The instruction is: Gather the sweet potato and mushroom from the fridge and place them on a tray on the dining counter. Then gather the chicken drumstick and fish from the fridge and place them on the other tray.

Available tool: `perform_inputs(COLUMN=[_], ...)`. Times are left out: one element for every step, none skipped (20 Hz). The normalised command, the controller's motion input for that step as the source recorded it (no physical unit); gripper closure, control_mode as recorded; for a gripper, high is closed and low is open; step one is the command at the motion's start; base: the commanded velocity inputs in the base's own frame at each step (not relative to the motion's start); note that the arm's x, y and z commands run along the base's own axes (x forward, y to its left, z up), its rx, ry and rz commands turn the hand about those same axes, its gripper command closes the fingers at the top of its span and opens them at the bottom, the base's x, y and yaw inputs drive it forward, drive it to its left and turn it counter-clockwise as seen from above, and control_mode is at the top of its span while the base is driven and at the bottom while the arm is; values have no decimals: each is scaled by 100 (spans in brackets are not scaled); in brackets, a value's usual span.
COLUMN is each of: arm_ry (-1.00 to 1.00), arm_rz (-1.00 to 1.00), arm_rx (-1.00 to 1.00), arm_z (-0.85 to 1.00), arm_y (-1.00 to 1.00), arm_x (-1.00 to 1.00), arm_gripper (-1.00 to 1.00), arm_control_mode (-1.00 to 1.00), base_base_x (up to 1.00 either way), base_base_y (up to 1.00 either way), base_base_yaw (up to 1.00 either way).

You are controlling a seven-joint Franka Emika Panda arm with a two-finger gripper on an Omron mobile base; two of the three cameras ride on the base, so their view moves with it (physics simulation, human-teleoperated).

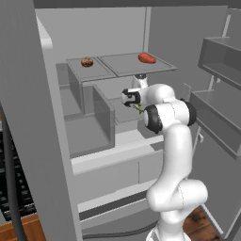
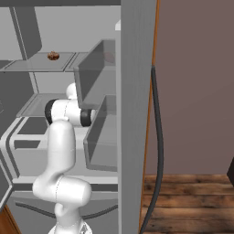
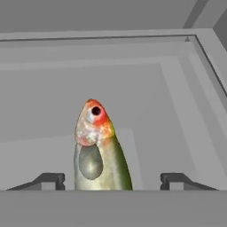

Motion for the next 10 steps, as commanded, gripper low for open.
perform_inputs(arm_ry=[0, 0, 0, 0, 0, 0, 0, 0, 0, 0], arm_rz=[2, 3, 2, 2, 0, 0, 0, 0, 0, 0], arm_rx=[0, 0, 0, 0, 0, 0, 0, 0, 0, 0], arm_z=[-27, -27, -28, -29, -27, -30, -31, -31, -31, -32], arm_y=[0, 0, 0, 3, 10, 8, 8, 8, 5, 4], arm_x=[0, -4, -7, -12, -13, -19, -20, -20, -20, -21], arm_gripper=[100, 100, 100, 100, 100, 100, 100, 100, 100, 100], arm_control_mode=[-100, -100, -100, -100, -100, -100, -100, -100, -100, -100], base_base_x=[0, 0, 0, 0, 0, 0, 0, 0, 0, 0], base_base_y=[0, 0, 0, 0, 0, 0, 0, 0, 0, 0], base_base_yaw=[0, 0, 0, 0, 0, 0, 0, 0, 0, 0])
